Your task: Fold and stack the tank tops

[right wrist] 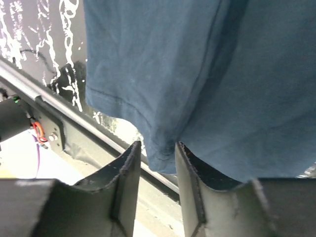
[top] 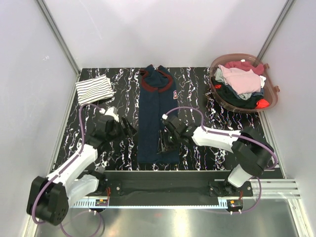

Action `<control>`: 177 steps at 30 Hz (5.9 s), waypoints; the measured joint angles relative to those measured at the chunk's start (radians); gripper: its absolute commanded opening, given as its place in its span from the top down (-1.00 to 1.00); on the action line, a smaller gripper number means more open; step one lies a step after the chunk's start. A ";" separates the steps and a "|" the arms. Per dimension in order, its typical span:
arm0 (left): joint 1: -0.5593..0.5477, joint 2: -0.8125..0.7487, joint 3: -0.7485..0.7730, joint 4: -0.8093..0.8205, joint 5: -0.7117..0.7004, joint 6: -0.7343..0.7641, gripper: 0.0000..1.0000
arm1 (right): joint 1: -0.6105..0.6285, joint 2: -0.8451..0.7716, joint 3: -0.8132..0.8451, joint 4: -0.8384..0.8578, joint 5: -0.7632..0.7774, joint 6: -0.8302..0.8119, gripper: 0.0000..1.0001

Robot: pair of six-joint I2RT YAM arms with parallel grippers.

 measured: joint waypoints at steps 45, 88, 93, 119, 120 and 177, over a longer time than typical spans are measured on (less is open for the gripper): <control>-0.187 -0.082 -0.141 -0.124 0.084 -0.094 -0.25 | 0.024 -0.075 -0.195 0.128 0.049 0.144 0.11; -0.364 -0.025 -0.180 -0.116 0.019 -0.257 1.00 | 0.024 -0.264 -0.287 -0.151 0.218 0.113 1.00; -0.365 -0.010 -0.083 -0.204 -0.009 -0.236 1.00 | 0.024 -0.278 -0.241 -0.190 0.231 0.094 1.00; -0.033 0.812 0.914 -0.211 -0.100 0.026 1.00 | -0.405 0.512 1.019 -0.471 0.320 -0.274 0.99; -0.026 0.839 0.941 -0.211 -0.105 0.028 1.00 | -0.414 0.553 1.080 -0.480 0.320 -0.279 0.98; -0.306 0.044 0.134 -0.229 0.053 -0.069 1.00 | -0.195 -0.259 0.044 -0.380 0.069 -0.091 0.86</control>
